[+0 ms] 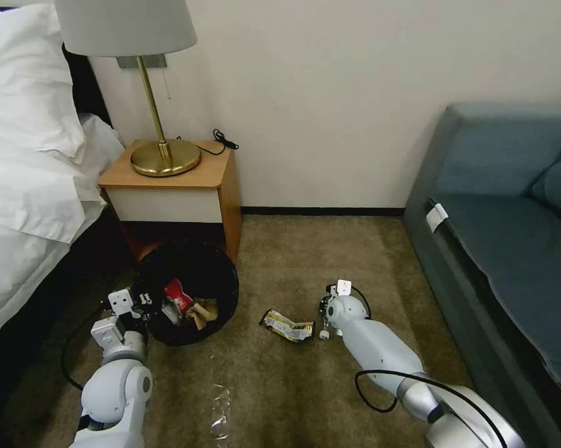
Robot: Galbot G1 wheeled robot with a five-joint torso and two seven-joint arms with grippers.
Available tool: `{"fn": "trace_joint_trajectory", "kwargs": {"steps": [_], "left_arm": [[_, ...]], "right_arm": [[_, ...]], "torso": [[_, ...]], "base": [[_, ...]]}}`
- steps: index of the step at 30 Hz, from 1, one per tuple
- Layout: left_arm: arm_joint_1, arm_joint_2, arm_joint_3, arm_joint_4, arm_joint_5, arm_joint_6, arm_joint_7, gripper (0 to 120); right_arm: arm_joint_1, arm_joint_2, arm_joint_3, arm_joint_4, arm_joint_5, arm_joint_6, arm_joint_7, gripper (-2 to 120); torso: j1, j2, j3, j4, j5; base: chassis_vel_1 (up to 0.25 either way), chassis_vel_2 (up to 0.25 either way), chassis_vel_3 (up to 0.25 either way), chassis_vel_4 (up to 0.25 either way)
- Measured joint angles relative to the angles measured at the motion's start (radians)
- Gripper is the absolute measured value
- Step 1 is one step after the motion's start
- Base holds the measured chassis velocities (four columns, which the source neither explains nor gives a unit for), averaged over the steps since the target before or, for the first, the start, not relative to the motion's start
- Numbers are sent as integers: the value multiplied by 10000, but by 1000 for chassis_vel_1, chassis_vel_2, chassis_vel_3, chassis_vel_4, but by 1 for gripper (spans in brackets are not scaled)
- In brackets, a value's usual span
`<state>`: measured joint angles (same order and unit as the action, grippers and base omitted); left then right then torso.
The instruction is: Pick up the trash bin, then pick up the garbage on the floor and place it into the trash bin.
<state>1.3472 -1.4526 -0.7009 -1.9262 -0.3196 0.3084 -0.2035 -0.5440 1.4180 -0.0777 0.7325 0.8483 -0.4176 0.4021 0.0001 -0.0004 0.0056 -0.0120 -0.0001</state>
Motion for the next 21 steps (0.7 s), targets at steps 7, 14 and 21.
{"fn": "trace_joint_trajectory", "kwargs": {"steps": [7, 14, 21], "left_arm": [[-21, 1, 36, 94, -7, -9, 21, 3], [-43, -4, 46, 134, -11, -30, 33, 3], [-33, 34, 43, 243, -86, -62, 63, 3]], "right_arm": [[-79, -82, 19, 50, -129, 108, -21, 14], [-89, -100, 33, 117, -285, 172, -26, 14], [-282, -564, 242, 1298, -657, 465, 103, 14]], "torso": [[0, 0, 0, 0, 0], [1, 0, 0, -1, 0], [0, 0, 0, 0, 1]], "base": [[0, 0, 0, 0], [0, 0, 0, 0], [0, 0, 0, 0]]}}
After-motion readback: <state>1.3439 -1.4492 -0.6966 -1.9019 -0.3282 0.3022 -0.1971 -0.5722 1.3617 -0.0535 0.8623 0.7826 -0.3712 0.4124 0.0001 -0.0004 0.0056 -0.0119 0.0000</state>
